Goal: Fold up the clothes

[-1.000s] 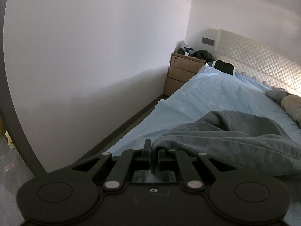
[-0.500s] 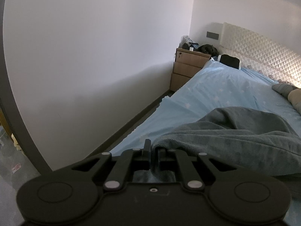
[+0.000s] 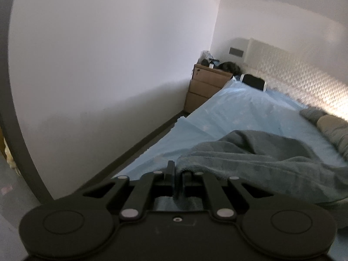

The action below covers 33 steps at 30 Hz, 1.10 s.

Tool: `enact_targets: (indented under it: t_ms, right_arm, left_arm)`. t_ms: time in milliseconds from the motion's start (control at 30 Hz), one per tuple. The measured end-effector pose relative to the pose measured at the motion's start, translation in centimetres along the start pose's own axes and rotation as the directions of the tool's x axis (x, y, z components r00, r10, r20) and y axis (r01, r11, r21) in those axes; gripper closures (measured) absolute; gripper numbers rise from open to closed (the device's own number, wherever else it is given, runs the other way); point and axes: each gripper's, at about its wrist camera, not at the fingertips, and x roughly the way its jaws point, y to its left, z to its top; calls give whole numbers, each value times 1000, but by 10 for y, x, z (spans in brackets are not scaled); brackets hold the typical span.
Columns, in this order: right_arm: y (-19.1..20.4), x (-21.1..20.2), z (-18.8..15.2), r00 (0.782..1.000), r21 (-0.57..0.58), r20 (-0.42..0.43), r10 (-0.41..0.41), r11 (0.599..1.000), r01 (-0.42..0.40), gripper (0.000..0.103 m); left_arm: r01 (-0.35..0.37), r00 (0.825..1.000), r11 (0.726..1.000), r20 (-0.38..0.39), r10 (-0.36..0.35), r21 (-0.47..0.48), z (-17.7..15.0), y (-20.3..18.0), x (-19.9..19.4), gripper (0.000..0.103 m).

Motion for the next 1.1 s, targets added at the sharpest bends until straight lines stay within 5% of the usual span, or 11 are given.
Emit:
enact_targets:
  t_ms: [267,500,633,767,900,967,1100]
  right_arm:
    - [-25,-30,-73,963,-92,-204,-175,983,159,91]
    - [-24,-40,-98,941,-161,-264,-214,971,175,85]
    - [-13,-54,-85,925,-251,-248,-288,941,226,82]
    - [-1,-66,-63,929,-309,-172,-328,913,265,63]
    - [26,-43,-50,941,-430,-169,-294,881,198,54]
    - [45,-19,-50,937,-515,-201,-286,845,147,44]
    - [82,32,-53,924,-647,-279,-262,762,21,40]
  left_arm:
    - [63,998,995,-13,-64,-78,-50,41,-40,98]
    - [101,994,992,-26,-103,-81,-65,48,-65,95]
    - [108,993,993,-40,-110,-54,-65,42,-75,91]
    - [112,992,993,-47,-113,-38,-66,37,-82,78]
    - [101,994,994,-30,-100,33,-65,27,-93,66]
    - [96,995,990,-14,-95,98,-62,18,-99,62]
    - [97,993,976,48,-108,193,-59,8,-116,44]
